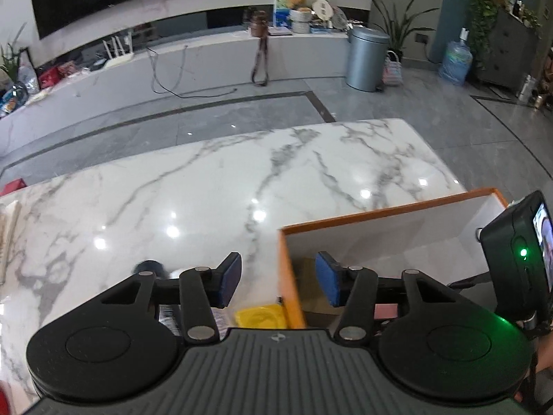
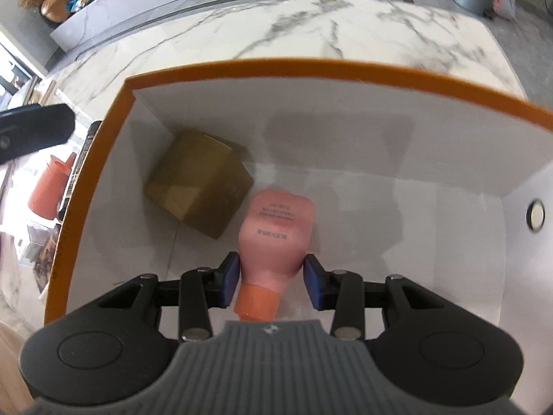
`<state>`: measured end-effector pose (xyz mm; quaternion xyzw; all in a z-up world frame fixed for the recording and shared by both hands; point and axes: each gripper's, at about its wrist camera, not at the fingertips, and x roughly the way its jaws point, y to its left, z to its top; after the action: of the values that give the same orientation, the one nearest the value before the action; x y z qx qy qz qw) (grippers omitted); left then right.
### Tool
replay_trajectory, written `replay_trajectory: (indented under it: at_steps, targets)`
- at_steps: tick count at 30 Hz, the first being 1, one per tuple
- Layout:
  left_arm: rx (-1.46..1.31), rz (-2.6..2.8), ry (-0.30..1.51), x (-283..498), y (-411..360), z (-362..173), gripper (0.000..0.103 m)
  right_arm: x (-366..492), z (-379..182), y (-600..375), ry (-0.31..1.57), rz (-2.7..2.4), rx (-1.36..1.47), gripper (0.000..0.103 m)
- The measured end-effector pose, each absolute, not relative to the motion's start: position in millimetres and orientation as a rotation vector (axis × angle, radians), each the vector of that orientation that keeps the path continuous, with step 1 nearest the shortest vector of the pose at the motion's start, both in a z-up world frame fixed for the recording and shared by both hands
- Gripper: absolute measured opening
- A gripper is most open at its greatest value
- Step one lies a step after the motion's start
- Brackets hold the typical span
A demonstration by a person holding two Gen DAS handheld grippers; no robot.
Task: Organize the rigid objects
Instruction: 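Release the cardboard block with the left tool while the right tool lowers the lotion bottle into the box, then grasp the clear picture box with the left tool while the right tool grasps the pink tape roll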
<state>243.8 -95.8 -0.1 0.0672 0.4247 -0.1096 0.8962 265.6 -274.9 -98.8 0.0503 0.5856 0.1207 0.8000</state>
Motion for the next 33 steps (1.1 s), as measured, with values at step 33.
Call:
replay_trajectory:
  at_steps: [33]
  targets:
    - [0.062, -0.123, 0.902, 212, 19, 10, 0.058, 236, -28, -233, 1.026, 0.249, -0.046, 0.050]
